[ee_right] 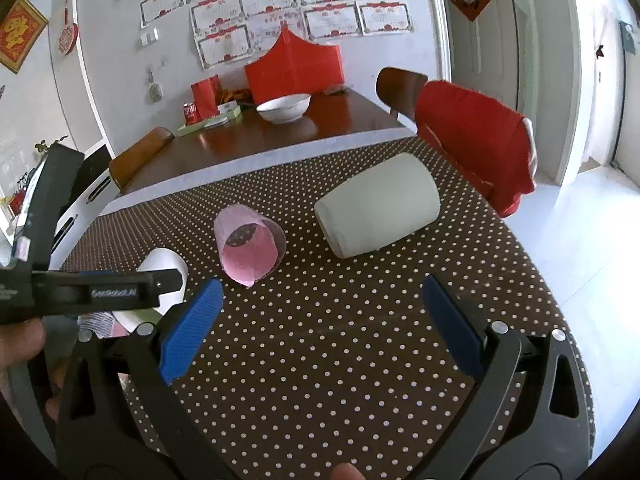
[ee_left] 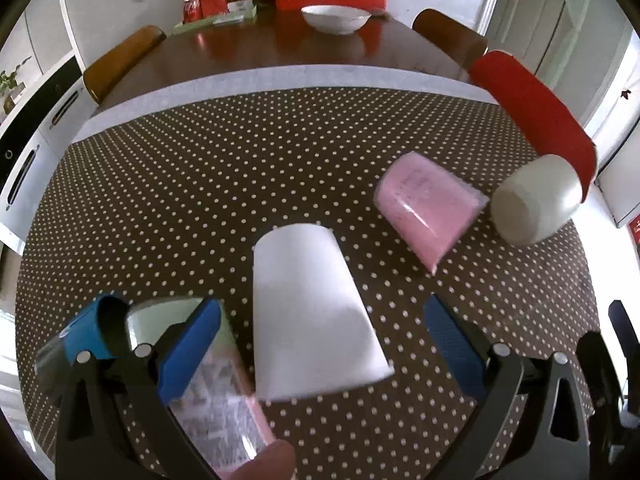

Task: Flip cup upside down
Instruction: 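Move the left gripper forward over the white paper cup lying on its side, then close the left gripper on the white paper cup's body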

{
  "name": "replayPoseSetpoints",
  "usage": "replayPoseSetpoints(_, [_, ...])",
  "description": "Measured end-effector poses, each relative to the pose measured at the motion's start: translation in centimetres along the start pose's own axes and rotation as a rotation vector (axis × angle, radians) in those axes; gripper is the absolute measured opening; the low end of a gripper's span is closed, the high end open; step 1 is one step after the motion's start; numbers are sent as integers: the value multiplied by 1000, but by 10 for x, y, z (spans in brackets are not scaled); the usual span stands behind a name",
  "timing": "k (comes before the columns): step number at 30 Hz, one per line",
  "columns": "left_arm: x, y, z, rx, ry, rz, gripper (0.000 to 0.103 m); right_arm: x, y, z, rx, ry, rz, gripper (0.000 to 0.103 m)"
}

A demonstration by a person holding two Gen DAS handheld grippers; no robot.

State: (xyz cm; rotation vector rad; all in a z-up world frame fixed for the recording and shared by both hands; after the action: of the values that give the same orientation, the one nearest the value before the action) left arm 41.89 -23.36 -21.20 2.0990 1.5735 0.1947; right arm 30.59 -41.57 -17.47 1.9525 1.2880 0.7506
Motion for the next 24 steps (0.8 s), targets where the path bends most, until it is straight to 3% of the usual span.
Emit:
replayPoseSetpoints(17, [-1,14,35,71,-1,34,98,14,4,54,72,23,-19,98])
replayPoseSetpoints(22, [-3,16,42,93,34,60,82,18,7,61,81,30,-14,98])
replayPoseSetpoints(24, [-5,22,45,97,37,52,62,19,7,62,83,32,-11,98])
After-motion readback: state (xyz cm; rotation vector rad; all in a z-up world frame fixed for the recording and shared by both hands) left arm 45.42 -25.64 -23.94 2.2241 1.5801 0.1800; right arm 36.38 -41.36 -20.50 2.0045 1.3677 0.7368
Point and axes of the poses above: each gripper's, at about its wrist camera, not at the fingertips, and z roughly the way its jaws point, x to its left, y to its top, the point moved 8 cm from there along z, roughly the way its jaws point, and after that the axes turned 9 degrees about -y, right-handed, at the moved point
